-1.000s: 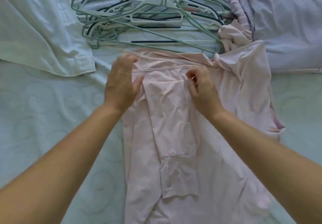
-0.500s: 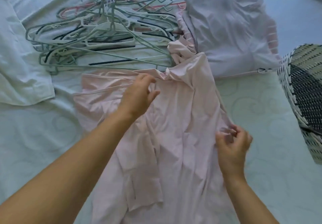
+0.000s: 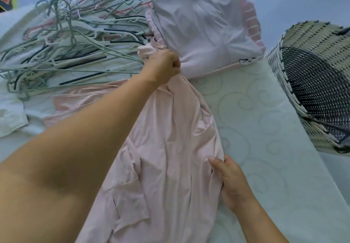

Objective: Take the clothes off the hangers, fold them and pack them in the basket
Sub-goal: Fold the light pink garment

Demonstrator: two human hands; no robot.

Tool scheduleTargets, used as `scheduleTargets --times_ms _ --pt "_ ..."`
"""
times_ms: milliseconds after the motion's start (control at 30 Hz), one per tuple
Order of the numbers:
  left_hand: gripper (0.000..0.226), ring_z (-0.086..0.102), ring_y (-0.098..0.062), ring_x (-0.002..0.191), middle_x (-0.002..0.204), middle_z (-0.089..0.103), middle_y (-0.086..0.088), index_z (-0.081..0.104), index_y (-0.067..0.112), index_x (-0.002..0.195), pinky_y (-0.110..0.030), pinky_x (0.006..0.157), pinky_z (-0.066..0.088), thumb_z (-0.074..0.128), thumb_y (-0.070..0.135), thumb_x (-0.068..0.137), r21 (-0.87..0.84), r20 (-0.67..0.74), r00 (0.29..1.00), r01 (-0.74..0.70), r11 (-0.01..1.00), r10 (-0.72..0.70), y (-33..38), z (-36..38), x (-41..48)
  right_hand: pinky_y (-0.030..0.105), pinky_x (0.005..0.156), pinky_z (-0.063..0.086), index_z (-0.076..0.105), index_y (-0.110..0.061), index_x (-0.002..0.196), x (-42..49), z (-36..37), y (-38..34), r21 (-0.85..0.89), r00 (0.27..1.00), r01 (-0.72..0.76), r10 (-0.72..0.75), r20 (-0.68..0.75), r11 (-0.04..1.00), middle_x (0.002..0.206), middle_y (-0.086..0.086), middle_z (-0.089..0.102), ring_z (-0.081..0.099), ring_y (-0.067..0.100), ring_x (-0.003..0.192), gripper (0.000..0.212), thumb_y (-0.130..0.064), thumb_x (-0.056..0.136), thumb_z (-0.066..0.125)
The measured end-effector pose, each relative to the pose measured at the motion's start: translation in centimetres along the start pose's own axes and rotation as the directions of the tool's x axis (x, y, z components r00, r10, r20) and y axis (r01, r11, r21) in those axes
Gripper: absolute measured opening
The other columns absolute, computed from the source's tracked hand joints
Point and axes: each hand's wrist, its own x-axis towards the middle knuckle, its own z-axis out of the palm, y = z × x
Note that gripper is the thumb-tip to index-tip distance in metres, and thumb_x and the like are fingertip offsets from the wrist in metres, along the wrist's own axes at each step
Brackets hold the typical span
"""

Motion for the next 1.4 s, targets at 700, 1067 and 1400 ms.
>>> scheduleTargets --times_ms 700,1067,1400 --pt "0.015 0.053 -0.017 0.081 0.096 0.054 -0.005 0.058 0.006 0.101 -0.011 0.071 0.043 0.061 0.012 0.089 -0.551 -0.296 0.724 0.404 0.73 -0.624 -12.6 -1.6 -21.8 0.031 0.062 0.051 0.054 -0.019 0.069 -3.5 6.0 9.8 -0.83 0.974 0.101 0.117 0.196 0.549 0.055 0.0 0.065 0.063 0.01 0.053 0.023 -0.021 0.092 0.055" --pt "0.031 0.052 -0.021 0.101 0.11 0.055 -0.006 0.055 0.01 0.11 -0.029 0.083 0.04 0.066 0.022 0.084 -0.455 0.053 0.839 0.504 0.734 -0.542 -9.5 4.0 -24.8 0.031 0.054 0.045 0.054 -0.009 0.091 11.3 15.9 -3.6 -0.552 0.933 0.259 -0.353 -0.07 0.793 0.075 0.007 0.052 0.052 0.02 0.064 0.016 -0.019 0.085 0.066" --pt "0.024 0.051 -0.029 0.09 0.092 0.055 -0.008 0.053 0.01 0.093 -0.032 0.077 0.041 0.068 0.019 0.076 -0.211 -0.29 0.795 0.49 0.846 -0.533 -11.4 3.3 -27.9 0.035 0.076 0.045 0.051 -0.007 0.095 7.8 12.7 -3.4 -0.797 0.833 0.282 -0.548 -0.073 0.534 0.102 0.019 0.059 0.051 0.022 0.082 0.018 -0.023 0.09 0.058"
